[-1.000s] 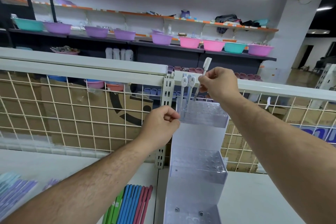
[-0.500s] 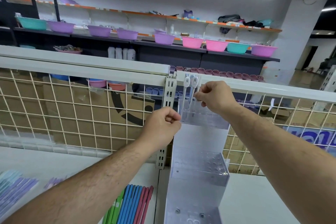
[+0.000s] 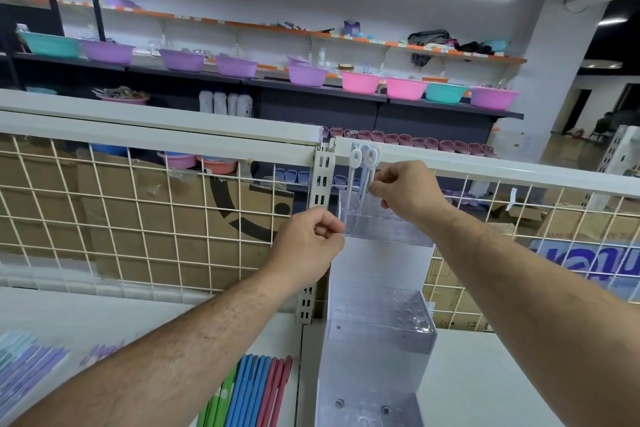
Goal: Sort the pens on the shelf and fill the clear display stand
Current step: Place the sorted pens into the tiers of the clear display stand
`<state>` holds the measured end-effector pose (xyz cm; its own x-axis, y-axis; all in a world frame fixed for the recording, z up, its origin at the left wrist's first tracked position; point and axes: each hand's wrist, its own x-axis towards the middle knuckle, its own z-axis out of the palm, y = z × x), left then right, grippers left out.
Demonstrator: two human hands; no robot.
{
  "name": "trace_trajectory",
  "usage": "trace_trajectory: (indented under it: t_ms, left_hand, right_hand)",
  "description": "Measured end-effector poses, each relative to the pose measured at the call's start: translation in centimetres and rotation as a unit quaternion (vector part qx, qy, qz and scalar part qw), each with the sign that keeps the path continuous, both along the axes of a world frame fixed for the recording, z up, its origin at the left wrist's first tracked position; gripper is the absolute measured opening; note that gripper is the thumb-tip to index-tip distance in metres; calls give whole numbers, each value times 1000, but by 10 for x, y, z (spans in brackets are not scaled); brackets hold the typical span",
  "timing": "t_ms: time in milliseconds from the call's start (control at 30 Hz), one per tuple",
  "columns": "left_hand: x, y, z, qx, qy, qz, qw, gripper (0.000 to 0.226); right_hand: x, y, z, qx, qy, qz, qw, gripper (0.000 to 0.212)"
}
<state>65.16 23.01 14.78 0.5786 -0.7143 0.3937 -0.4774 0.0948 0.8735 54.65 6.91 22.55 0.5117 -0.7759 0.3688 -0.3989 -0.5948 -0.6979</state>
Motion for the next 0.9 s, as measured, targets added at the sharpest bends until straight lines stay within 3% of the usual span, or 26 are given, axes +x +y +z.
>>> trace_trajectory:
  t_ms: [200,367,467,600,900]
  left_hand:
    - [2,3,0,10,-3,-8,1000,16]
    - [1,8,1,18,-1,-30,999,15]
    - [2,12,1,20,-5,-40,999,15]
    - [3,16,0,23,-1,-42,999,16]
    - [10,20,-1,29,11,-35,999,15]
  right_hand:
    - [-7,3,-1,-6,-8,-13,1000,4]
    - [-13,11,0,-20,-8,-29,999,16]
    - [-11,15,4,-13,4,-35,999,7]
    - [-2,19,5,2,31,-27,999,19]
    - [4,9,1,-8,26,-47,999,11]
